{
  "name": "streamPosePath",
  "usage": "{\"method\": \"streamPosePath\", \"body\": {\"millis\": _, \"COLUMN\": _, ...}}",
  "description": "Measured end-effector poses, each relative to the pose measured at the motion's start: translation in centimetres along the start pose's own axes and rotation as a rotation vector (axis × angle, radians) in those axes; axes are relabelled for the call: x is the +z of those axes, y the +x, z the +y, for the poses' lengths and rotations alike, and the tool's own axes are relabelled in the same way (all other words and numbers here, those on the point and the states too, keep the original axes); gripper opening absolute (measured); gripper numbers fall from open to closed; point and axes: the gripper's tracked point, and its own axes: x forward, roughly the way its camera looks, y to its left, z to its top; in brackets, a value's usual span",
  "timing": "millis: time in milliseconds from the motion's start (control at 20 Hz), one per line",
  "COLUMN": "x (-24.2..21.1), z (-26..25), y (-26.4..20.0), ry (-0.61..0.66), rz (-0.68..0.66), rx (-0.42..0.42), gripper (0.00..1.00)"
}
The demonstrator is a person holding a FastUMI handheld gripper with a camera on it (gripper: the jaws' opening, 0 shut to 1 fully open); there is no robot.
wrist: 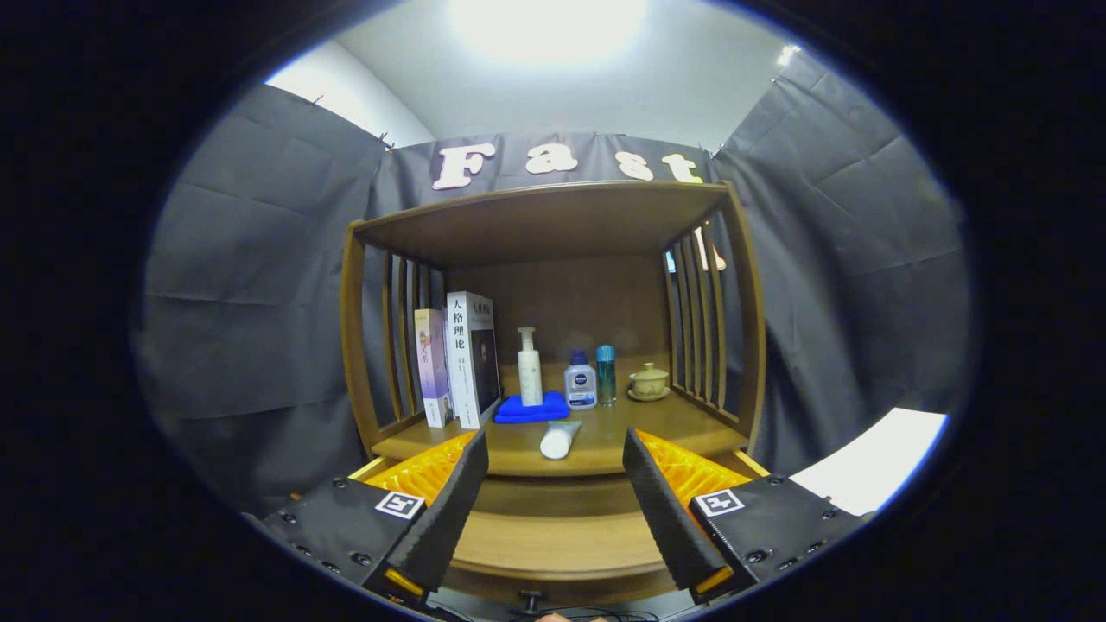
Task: Pull open the drawer, take out the items inside it, and place them on the countertop above the cabinet.
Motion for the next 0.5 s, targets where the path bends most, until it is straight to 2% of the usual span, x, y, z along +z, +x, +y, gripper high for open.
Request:
{"method": "streamPosePath", "body": {"millis": 100, "x": -2.1, "z": -0.9, "y": -2.1, "ry": -0.018, "rz": 0.007, "rx": -0.02, "gripper": 0.98}}
{"method": "streamPosePath", "body": {"millis": 350, "x": -8.2, "z": -0.5, "y": -5.9, "ry": -0.022, "rz": 0.084, "rx": 0.013, "gripper": 0.98}}
{"method": "streamPosePath", "body": {"millis": 500, "x": -14.4, "z": 3.0, "y": -6.4, "ry": 0.002, "rz": 0.159, "rx": 0.034, "gripper": 0.98}}
